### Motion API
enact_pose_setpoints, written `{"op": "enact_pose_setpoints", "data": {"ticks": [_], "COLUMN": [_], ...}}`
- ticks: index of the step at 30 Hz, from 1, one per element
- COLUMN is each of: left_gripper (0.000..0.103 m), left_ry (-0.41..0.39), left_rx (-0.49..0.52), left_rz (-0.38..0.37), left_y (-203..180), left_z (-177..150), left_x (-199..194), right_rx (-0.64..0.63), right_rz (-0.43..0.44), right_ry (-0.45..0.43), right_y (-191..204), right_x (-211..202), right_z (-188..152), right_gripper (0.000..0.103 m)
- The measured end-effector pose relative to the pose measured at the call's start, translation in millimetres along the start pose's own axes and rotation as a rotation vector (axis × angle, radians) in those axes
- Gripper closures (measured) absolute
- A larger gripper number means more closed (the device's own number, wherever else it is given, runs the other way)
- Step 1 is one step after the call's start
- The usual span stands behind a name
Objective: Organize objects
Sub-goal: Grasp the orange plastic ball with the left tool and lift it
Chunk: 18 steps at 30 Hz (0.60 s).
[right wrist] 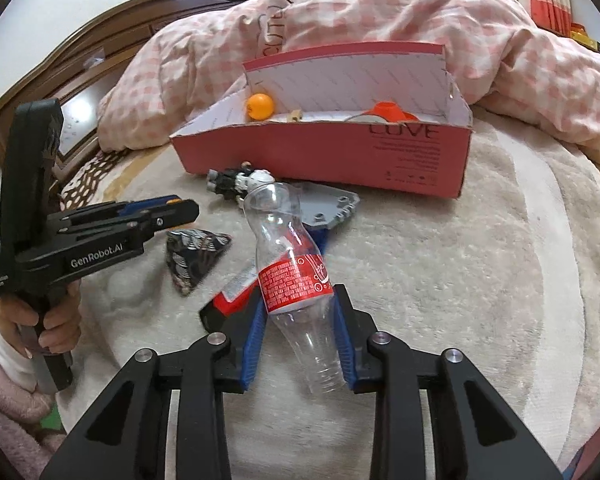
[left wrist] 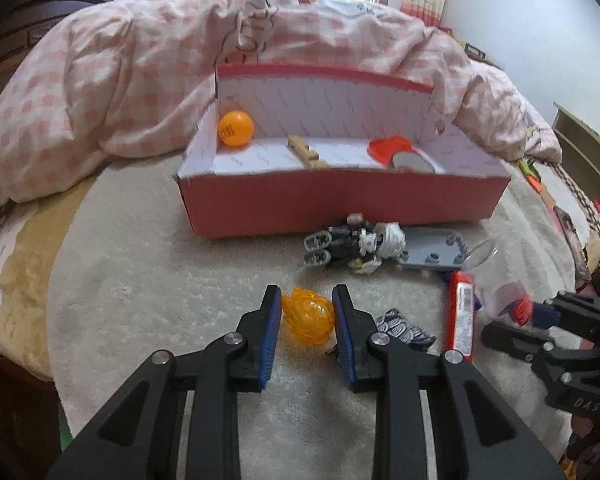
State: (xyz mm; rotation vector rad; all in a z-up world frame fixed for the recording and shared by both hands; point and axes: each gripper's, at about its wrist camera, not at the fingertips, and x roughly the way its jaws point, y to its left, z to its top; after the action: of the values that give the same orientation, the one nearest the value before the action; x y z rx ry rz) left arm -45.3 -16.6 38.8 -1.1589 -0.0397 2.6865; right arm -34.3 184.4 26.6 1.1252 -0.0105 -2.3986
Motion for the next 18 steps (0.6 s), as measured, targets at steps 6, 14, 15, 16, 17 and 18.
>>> {"op": "enact_pose_setpoints", "data": {"ticks": [6, 14, 15, 16, 17, 18], "left_gripper": [0.078, 0.078, 0.078, 0.078, 0.078, 0.078], "left_ry": [-0.039, -0.059, -0.062, -0.067, -0.073, -0.079], "left_rx": [-0.004, 0.021, 0.022, 0.025, 0.026, 0.028], "left_rz": [-0.012, -0.024, -0.025, -0.027, -0.029, -0.03], "left_y": [0, -9, -10, -11, -11, -12], "left_z": [8, 16, 18, 20, 21, 23], "left_x": [-12, -16, -16, -17, -18, -19], "right_rx": [0.004, 0.039, 0.041, 0.042, 0.042, 0.043], "right_rz": [0.017, 0.029, 0.03, 0.03, 0.028, 0.027], "right_ry": [-0.038, -0.076, -0.079, -0.082, -0.088, -0.092], "right_y": [4, 0, 0, 0, 0, 0], "right_x": [-7, -14, -14, -14, -15, -16], "right_z": [2, 8, 9, 10, 12, 13], "right_gripper": [0.07, 0.07, 0.07, 0.07, 0.07, 0.07]}}
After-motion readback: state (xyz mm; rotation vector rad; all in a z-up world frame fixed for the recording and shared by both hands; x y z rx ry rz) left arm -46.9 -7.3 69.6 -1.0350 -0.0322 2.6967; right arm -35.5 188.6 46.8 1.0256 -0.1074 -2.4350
